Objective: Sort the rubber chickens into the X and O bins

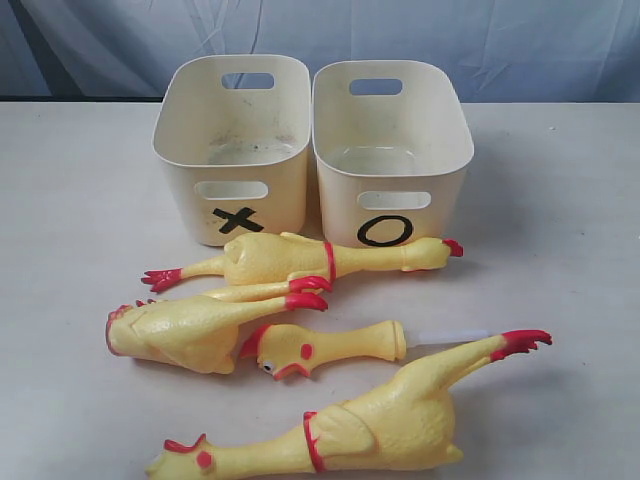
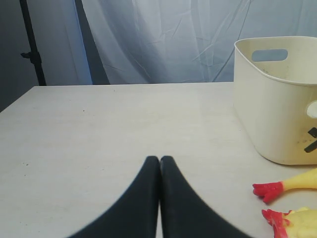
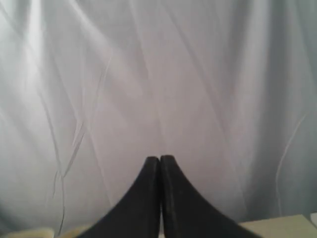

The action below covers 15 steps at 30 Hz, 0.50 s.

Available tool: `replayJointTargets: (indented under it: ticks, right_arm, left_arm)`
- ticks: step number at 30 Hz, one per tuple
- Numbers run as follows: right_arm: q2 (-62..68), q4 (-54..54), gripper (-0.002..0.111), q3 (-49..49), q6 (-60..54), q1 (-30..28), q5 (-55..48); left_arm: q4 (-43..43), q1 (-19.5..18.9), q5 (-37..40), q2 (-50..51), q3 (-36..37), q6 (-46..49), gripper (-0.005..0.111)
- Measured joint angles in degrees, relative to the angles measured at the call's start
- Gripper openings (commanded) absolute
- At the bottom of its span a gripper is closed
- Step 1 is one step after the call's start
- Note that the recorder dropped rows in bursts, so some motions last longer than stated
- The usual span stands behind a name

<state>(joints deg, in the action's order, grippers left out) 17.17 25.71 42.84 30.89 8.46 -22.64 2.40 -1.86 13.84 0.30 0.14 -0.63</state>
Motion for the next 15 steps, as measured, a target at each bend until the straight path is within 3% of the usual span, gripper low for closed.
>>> replayJointTargets:
  ticks: [4,7,15]
  right_arm:
    - [5.8,-15.3,-0.001,0.4,-20.3,3.2,-3.7]
    - [12.3,-19.7,-0.001,0.5,-29.4,4.5,-10.4]
    - [25.0,-30.9,-0.001,0.5,-36.5,11.0,-14.5]
  left_arm:
    - [0.0,0.0,0.0,0.0,0.0,0.0,0.000]
    - [0.0,0.0,0.0,0.0,0.0,0.0,0.000]
    - [0.0,0.0,0.0,0.0,0.0,0.0,0.000]
